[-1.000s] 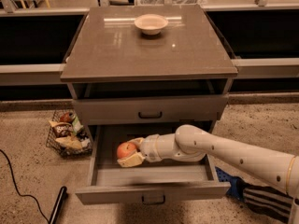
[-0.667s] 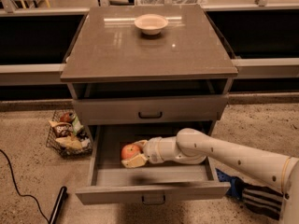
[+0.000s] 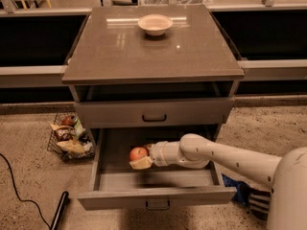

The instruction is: Place apple into middle drawer

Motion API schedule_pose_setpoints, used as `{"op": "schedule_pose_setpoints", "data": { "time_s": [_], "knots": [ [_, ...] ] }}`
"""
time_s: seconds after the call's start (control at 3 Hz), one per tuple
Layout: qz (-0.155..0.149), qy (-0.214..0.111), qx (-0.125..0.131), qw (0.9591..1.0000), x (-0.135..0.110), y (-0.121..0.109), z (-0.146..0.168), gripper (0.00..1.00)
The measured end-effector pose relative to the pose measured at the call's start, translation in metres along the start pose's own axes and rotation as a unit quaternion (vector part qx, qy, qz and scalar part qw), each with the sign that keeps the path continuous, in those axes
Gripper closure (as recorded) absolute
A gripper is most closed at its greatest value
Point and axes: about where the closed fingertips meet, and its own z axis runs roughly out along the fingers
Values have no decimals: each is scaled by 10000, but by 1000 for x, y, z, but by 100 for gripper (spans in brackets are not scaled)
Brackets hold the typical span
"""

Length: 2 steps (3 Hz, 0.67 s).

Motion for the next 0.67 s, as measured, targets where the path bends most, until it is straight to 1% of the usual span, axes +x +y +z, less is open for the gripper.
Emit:
{"op": "schedule_pose_setpoints", "data": {
  "time_s": [0.33,0.67],
  "knots": [
    [71,152,128,9998,16,-21,13,100],
    [103,248,208,9994,27,-37,24,100]
  ]
}}
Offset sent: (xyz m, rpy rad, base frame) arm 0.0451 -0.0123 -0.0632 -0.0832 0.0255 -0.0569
